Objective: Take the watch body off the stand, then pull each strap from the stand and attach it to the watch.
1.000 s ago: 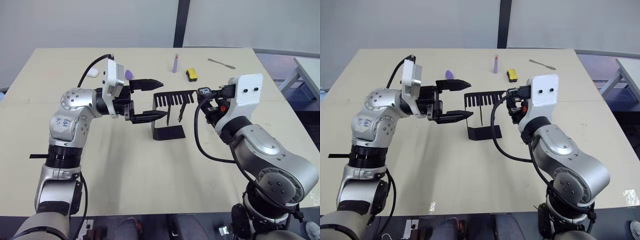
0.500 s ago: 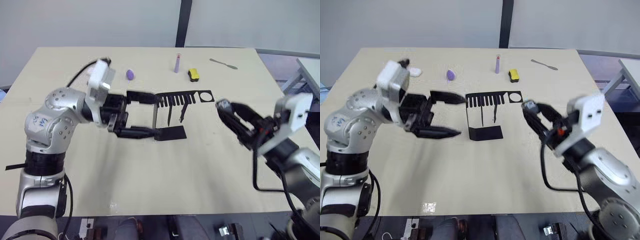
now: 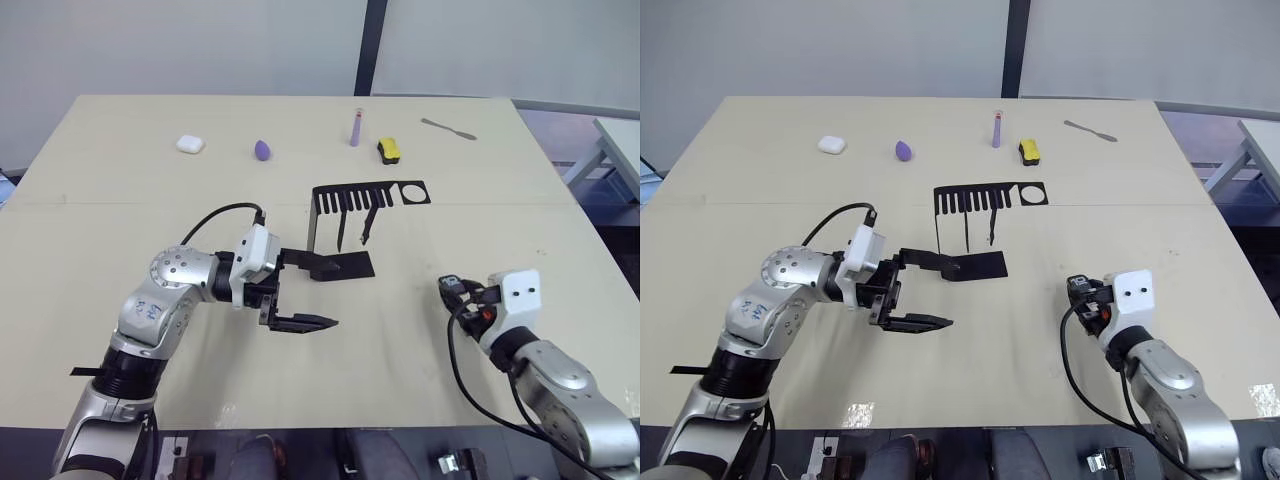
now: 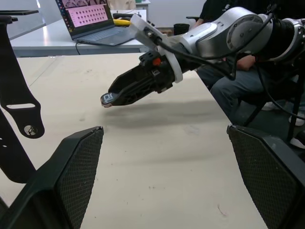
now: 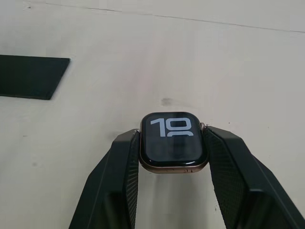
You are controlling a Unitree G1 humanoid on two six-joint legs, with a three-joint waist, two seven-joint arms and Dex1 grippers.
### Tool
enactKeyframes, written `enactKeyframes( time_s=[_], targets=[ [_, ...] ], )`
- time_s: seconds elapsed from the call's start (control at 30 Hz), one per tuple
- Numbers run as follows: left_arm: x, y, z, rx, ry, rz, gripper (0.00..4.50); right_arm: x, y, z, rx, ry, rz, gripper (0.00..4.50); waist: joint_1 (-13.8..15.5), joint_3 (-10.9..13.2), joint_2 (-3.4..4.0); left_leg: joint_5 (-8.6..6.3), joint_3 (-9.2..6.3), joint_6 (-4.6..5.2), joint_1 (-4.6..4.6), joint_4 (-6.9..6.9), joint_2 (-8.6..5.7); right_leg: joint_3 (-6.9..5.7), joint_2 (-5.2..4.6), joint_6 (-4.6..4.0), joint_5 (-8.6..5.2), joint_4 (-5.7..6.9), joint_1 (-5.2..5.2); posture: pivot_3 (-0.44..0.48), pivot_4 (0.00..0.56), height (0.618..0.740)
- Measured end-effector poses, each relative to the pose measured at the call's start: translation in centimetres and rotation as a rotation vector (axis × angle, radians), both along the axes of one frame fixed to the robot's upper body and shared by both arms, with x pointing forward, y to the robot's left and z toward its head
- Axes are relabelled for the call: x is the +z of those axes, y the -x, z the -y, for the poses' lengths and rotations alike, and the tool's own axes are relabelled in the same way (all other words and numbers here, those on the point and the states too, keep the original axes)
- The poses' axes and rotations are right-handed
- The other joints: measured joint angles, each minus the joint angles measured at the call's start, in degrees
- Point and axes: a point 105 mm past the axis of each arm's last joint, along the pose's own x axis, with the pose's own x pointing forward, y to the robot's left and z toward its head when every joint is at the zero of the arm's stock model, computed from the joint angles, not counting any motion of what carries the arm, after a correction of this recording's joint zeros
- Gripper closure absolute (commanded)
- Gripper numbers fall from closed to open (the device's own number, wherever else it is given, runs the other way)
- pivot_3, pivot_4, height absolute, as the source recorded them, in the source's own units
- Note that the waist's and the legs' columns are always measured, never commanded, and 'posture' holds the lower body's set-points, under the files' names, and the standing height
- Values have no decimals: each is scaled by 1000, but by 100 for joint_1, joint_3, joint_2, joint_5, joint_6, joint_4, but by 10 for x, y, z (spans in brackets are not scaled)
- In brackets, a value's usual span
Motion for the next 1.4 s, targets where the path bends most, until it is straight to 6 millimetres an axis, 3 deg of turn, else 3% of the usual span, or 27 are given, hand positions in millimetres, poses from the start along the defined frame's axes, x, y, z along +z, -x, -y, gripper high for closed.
enactKeyframes(
  time_s=[0.3,1.07,1.27,1.4],
  targets=[
    [-6,0,-1,22,1,-21,0,-15,-16,7,-36,14,-2,2924,16,0,1,0,0,0,2,2,0,0,-1,0,0,7,1,0,150,740],
    [-5,-9,-3,94,4,4,0,-18,-11,12,-30,-2,-17,2924,105,0,1,0,-1,0,7,5,0,0,-1,0,0,13,5,0,150,740],
    [-6,-9,-4,97,3,6,0,-23,-1,13,-10,24,-53,33,121,-1,1,0,0,0,8,5,0,0,-1,0,0,14,7,0,150,740],
    [-14,-9,-13,132,-16,-24,0,-22,13,11,24,35,-84,33,120,0,3,0,-1,0,9,4,1,0,0,0,0,17,5,0,150,740]
  ],
)
